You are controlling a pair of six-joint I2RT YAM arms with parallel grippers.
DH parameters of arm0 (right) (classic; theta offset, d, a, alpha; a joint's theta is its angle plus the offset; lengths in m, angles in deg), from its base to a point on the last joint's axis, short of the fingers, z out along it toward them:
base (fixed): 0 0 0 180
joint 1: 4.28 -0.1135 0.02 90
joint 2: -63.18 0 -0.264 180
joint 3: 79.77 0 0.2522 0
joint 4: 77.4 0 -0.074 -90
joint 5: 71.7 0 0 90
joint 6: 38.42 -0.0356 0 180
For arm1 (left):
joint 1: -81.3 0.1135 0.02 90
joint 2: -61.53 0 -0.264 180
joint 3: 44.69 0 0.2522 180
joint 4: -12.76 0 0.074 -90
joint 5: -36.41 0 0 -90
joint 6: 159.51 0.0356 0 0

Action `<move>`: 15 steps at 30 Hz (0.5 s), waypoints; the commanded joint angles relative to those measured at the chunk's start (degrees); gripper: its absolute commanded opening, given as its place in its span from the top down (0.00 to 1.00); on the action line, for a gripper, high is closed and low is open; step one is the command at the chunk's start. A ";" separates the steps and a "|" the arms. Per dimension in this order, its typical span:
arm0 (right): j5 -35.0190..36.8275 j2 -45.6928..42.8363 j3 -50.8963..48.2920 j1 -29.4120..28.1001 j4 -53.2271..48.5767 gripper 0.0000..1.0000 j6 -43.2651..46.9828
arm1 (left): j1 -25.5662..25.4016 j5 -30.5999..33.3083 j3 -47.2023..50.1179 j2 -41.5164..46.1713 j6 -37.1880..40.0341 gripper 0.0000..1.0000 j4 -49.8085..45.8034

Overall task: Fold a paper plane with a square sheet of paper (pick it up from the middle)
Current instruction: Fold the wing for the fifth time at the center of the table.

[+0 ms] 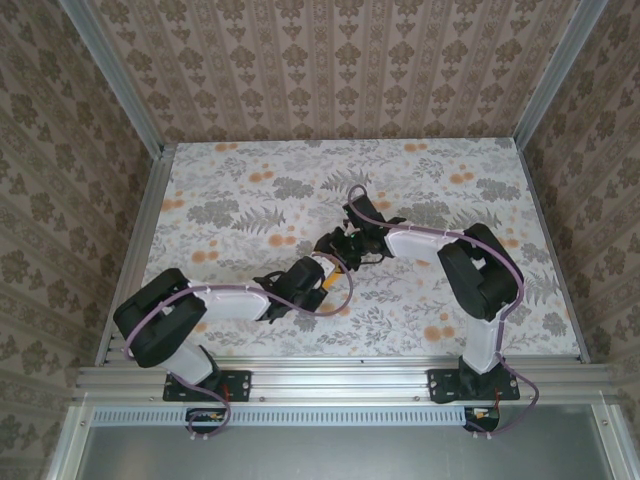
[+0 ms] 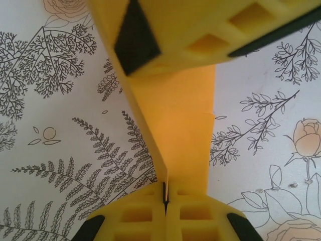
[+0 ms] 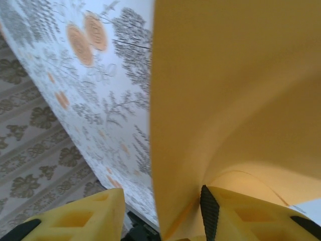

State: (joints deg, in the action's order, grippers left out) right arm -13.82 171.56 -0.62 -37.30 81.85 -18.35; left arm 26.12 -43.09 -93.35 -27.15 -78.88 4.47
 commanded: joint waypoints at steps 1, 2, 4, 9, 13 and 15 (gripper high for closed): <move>1.39 0.98 1.95 -0.03 -8.26 0.57 1.17 | -0.46 2.43 -0.57 -1.19 1.47 1.00 -3.78; 1.73 0.97 2.43 -0.03 -9.58 0.58 1.89 | -0.48 2.59 -0.61 -1.15 1.54 1.00 -3.76; 2.09 1.16 3.11 -0.12 -11.41 0.60 2.93 | -0.57 2.97 -0.78 -1.14 1.63 1.00 -3.96; 3.77 1.85 4.65 -0.21 -15.13 0.67 5.05 | -0.77 3.26 -0.67 -1.09 1.59 1.00 -4.00; 4.39 2.40 5.60 -0.30 -15.85 0.75 6.58 | -0.75 3.30 -0.69 -0.73 1.39 1.00 -3.95; 4.64 2.47 5.81 -0.30 -15.89 0.84 7.35 | -0.77 3.31 -0.79 -0.58 1.29 1.00 -4.10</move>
State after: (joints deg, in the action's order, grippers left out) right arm -10.85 172.82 3.73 -37.34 70.05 -12.30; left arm 25.77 -41.28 -93.48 -27.26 -78.66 4.06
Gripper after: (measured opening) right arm 0.195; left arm 0.055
